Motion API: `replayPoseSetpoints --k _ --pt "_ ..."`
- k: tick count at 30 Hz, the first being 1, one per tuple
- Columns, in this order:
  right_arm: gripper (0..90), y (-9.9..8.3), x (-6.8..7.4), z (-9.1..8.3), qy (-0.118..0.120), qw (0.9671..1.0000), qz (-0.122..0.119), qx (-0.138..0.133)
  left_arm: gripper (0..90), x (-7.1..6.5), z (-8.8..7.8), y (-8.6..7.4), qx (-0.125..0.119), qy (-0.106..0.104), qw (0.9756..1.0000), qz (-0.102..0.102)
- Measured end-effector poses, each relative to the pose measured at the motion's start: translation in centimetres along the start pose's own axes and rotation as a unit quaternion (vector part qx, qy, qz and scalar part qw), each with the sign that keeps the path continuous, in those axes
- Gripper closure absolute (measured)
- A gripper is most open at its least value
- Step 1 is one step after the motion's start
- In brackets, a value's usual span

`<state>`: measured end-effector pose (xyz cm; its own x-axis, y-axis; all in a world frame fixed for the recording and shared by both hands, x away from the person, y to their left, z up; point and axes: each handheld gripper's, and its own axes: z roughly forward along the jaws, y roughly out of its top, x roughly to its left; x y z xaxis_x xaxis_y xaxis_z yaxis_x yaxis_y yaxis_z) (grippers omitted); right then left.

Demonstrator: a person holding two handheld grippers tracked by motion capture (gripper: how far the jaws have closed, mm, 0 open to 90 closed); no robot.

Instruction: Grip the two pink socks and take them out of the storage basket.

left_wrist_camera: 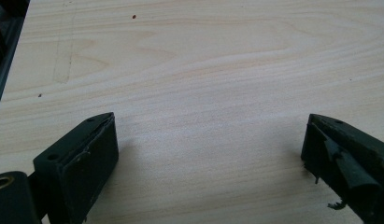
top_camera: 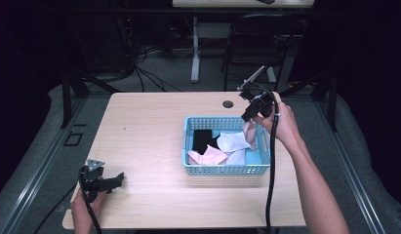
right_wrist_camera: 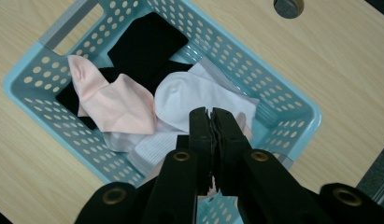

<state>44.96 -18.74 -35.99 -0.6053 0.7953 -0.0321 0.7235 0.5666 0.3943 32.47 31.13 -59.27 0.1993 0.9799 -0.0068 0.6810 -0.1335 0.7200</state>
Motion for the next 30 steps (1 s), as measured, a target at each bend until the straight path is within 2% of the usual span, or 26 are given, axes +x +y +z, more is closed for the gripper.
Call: replayPoseSetpoints --k 9,11,21,30 --pt "87.2 0.5 1.2 -3.7 -0.005 0.9996 -0.020 -0.017 4.1 0.0 0.0 0.0 0.000 0.000 1.0000 0.000" --pt "87.2 0.4 1.6 -4.5 -0.003 0.9994 -0.021 -0.027 4.1 0.0 0.0 0.0 0.000 0.000 1.0000 0.000" --pt "87.0 -0.3 3.6 -8.0 -0.006 0.9983 -0.042 -0.041 4.1 0.0 0.0 0.0 0.000 0.000 1.0000 0.000" --pt "86.8 -1.6 5.7 -9.0 0.018 0.9966 -0.061 -0.052 4.1 0.0 0.0 0.0 0.000 0.000 1.0000 0.000"
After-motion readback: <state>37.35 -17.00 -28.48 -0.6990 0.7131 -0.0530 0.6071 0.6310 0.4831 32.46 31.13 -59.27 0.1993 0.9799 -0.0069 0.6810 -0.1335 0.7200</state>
